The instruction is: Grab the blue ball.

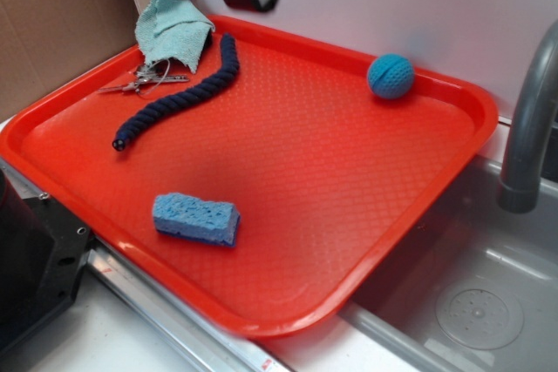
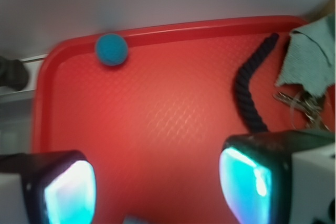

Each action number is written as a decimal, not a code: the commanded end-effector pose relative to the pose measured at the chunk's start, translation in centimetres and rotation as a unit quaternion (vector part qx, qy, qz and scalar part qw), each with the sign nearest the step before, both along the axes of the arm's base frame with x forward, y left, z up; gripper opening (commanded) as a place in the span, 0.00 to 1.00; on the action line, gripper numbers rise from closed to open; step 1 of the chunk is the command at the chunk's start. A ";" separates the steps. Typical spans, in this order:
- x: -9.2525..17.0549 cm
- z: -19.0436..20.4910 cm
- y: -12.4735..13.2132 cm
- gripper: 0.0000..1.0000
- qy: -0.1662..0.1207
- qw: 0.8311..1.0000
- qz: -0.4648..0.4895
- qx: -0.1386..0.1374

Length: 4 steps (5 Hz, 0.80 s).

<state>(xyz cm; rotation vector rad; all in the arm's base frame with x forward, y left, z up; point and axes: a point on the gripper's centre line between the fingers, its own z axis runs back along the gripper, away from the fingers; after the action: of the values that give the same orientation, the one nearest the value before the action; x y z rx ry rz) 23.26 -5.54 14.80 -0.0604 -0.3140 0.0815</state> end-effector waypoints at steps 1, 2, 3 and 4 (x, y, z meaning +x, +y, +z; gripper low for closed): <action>4.6 -2.5 -2.3 1.00 -0.018 0.998 -0.057 0.004; 6.9 -3.7 -3.2 1.00 0.005 0.998 -0.069 0.010; 8.7 -5.7 -4.8 1.00 0.028 0.995 -0.091 0.040; 10.2 -6.8 -5.1 1.00 0.035 0.995 -0.089 0.041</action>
<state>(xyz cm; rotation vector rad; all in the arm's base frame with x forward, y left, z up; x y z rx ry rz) 32.43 -10.19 6.37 0.0100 -0.1849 -0.1014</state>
